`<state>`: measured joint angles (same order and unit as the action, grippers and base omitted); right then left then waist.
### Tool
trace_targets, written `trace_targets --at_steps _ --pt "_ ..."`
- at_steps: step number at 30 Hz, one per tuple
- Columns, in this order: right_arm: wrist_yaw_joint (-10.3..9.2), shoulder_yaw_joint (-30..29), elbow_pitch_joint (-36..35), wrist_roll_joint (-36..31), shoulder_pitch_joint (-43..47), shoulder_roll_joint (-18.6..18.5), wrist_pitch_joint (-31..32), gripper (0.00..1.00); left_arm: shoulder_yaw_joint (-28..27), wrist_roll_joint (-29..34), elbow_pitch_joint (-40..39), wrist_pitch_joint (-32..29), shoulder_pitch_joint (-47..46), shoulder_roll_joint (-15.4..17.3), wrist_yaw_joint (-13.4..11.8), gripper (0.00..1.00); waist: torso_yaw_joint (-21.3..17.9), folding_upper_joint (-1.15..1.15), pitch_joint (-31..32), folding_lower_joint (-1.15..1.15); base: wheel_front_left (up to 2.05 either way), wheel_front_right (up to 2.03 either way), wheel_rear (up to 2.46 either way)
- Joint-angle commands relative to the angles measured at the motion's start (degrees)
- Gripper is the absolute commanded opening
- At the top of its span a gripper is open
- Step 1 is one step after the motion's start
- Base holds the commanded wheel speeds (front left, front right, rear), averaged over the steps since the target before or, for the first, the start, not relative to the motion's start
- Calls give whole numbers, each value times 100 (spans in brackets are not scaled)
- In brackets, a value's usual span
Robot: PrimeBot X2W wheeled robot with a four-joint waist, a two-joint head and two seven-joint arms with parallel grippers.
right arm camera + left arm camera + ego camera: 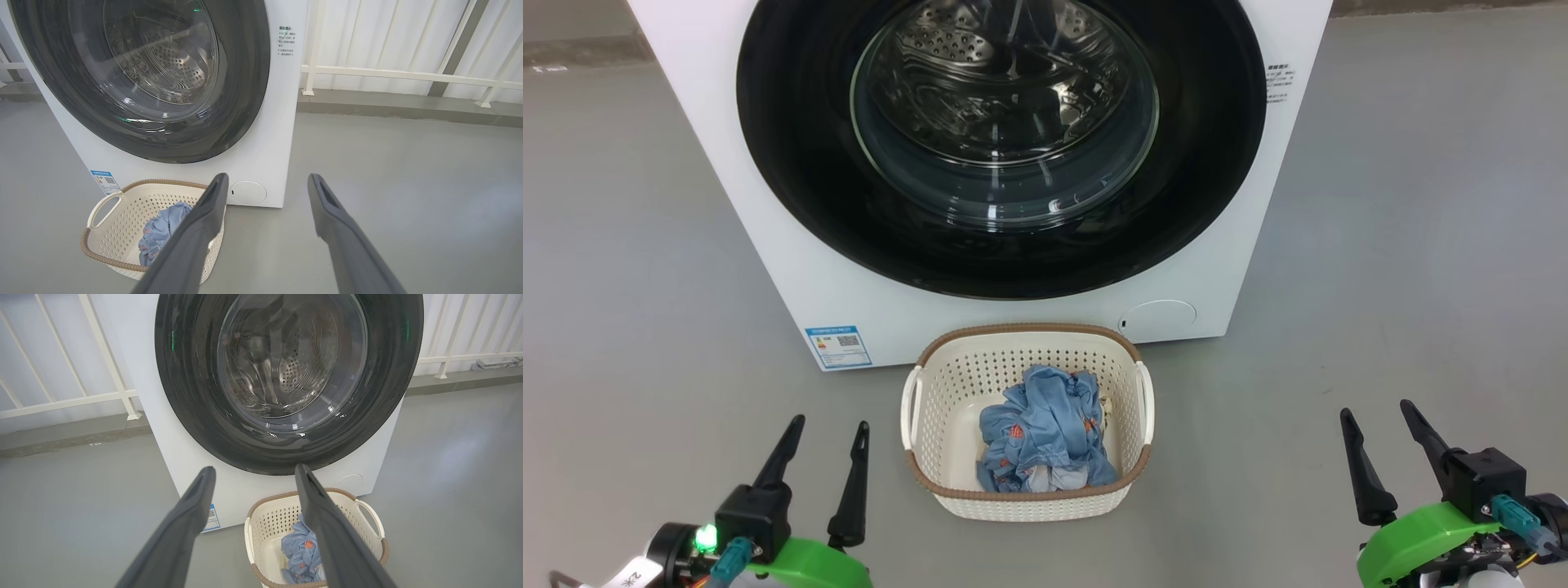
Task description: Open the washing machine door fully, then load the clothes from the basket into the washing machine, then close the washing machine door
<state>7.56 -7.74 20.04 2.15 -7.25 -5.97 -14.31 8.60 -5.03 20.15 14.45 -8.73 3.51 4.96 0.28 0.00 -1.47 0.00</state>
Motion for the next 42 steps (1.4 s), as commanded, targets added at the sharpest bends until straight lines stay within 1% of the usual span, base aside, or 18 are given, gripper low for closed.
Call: trace_targets --at_steps 1,15,22,28,42 --pt "-8 146 -159 -10 -155 -56 -69 100 -206 28 -73 55 -208 60 -13 100 -1 0 -3 0 0 0 0" --pt "-8 162 -144 68 -156 -91 -69 100 -268 62 34 55 -236 39 20 100 -14 0 5 0 0 1 -1" --pt "-8 155 -175 73 -146 -91 -69 100 -261 127 18 55 -226 29 3 100 -25 0 11 0 36 36 -73" --pt "-8 145 -165 96 -163 -112 -69 100 -284 147 7 55 -242 22 -15 100 -33 0 1 0 88 88 -175" --pt "-8 137 -159 119 -167 -106 -69 100 -312 174 18 55 -256 14 -10 100 -48 0 10 0 123 123 -245"
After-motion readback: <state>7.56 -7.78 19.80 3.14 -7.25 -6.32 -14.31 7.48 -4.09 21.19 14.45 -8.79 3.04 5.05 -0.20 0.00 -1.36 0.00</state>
